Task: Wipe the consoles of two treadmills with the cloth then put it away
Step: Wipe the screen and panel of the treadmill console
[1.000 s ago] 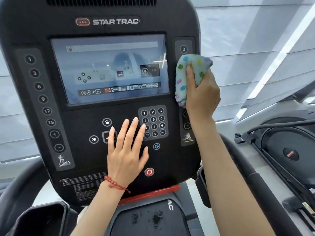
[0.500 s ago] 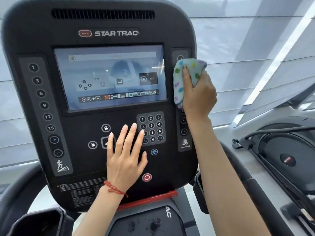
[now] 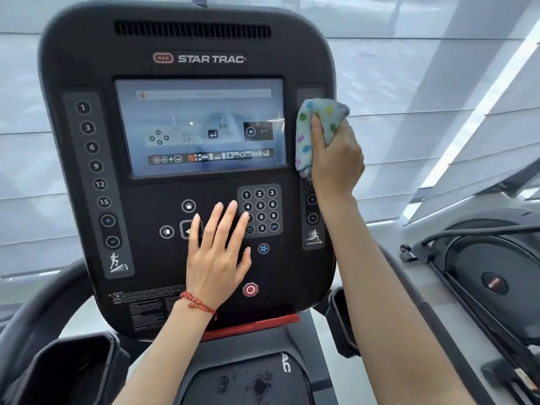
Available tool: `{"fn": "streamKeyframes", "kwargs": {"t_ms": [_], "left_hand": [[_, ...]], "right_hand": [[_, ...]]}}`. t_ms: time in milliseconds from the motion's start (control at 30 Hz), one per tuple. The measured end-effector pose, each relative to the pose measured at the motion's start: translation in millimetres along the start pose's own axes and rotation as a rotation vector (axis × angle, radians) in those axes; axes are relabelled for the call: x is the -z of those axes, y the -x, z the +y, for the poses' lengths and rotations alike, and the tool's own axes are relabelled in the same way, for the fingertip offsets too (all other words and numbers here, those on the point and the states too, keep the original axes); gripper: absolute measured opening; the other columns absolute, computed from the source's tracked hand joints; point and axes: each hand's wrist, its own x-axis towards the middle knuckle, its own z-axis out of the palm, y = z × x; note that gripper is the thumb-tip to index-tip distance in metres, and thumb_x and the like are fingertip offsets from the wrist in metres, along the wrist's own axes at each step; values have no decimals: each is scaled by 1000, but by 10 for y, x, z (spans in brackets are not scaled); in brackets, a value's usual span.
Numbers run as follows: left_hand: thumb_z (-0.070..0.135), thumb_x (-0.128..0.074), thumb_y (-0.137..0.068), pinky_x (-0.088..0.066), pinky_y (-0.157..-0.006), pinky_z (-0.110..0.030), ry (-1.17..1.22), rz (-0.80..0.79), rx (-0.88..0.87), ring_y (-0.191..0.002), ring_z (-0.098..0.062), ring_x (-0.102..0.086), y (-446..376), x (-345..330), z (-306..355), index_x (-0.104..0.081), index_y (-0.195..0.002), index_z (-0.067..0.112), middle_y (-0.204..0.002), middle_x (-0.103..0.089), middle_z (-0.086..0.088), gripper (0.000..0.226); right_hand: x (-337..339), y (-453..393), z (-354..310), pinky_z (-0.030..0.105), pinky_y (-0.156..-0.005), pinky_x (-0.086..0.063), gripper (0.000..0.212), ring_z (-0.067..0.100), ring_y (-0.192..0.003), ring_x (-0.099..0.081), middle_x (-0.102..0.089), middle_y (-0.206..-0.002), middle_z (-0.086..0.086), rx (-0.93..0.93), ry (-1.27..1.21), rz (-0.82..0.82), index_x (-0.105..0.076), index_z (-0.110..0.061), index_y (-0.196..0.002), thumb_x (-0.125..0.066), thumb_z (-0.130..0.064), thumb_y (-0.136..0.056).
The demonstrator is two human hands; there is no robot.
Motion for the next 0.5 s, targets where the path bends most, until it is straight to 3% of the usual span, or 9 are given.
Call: {"fn": "streamKeyframes", "kwargs": {"t_ms": [167,233,500], "left_hand": [[27,-47,-87,-25,-108,-53,-3,-79,31,-135,-31,-31,6,87,79,-49,-134,7,-144,-39,-17,51],[28,-46,-87,-25,-108,-53,12,-112,45,-135,-32,-31,31,128,122,-49,-134,6,-145,-38,-18,52],[32,-41,-87,-26,-108,-51,127,-227,86,-135,-31,-33,277,301,360,-48,-135,5,-144,-40,-17,55]], "right_hand": [[209,559,289,29,-62,-33,43,34,-80,-61,-65,-90,15,-98,23,-115,-58,0,-98,-51,-42,-90],[287,766,381,32,-62,-39,45,35,-81,-62,-65,-90,15,-128,18,-171,-58,0,-99,-50,-44,-90],[686,1132,562,30,-70,-44,40,21,-82,-58,-64,-89,4,-357,-82,-406,-59,-11,-102,-49,-48,-90]]}}
